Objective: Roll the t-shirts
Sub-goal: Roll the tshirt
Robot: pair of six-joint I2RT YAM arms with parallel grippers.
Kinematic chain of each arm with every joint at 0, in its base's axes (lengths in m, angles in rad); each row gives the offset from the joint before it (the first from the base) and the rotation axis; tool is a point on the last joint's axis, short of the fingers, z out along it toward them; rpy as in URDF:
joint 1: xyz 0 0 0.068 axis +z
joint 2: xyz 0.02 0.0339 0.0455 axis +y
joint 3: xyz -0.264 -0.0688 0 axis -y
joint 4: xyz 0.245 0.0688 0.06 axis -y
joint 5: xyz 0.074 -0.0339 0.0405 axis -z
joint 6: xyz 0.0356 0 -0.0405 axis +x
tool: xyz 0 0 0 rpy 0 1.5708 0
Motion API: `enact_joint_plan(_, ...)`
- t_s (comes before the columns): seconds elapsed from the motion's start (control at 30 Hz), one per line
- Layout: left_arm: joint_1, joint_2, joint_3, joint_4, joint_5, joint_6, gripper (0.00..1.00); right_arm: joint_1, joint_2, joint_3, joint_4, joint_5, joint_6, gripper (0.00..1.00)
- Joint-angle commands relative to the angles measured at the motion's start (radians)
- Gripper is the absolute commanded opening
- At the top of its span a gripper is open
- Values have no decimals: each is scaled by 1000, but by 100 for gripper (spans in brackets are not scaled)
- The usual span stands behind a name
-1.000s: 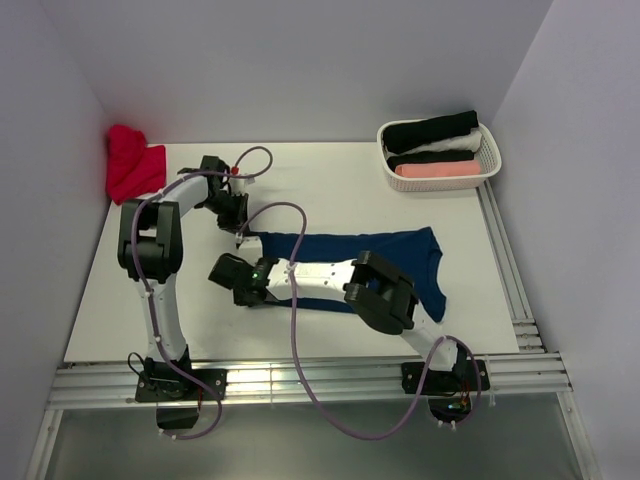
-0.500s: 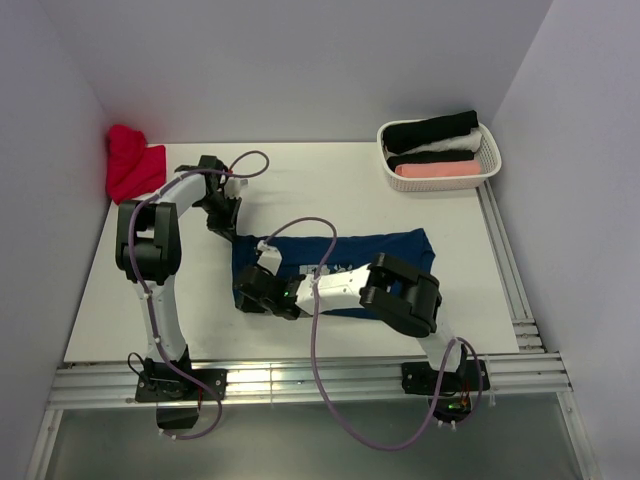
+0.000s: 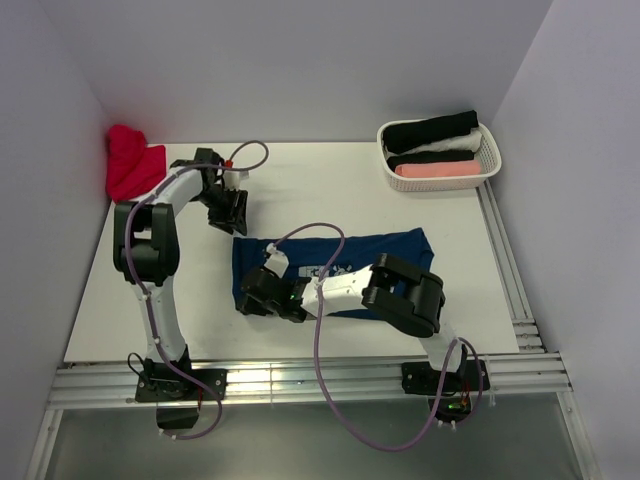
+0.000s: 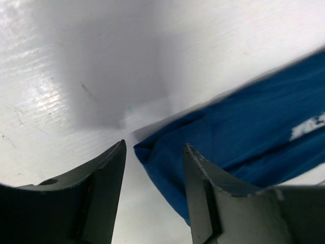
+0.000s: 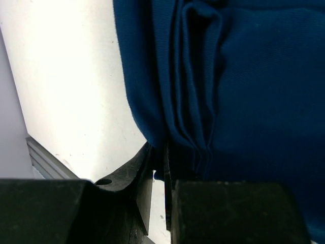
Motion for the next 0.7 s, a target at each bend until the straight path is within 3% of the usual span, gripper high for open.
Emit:
enact_joint_plan(0.0, 33, -64, 57, -14, 119, 37, 55, 6, -37, 34, -48, 17, 35, 6)
enact_joint_plan(0.23, 108, 11, 83, -154, 304, 136, 54, 6, -54, 20, -62, 46, 54, 6)
enact_joint_plan(0.67, 107, 45, -37, -65, 330, 96, 61, 6, -80, -13, -36, 77, 75, 6)
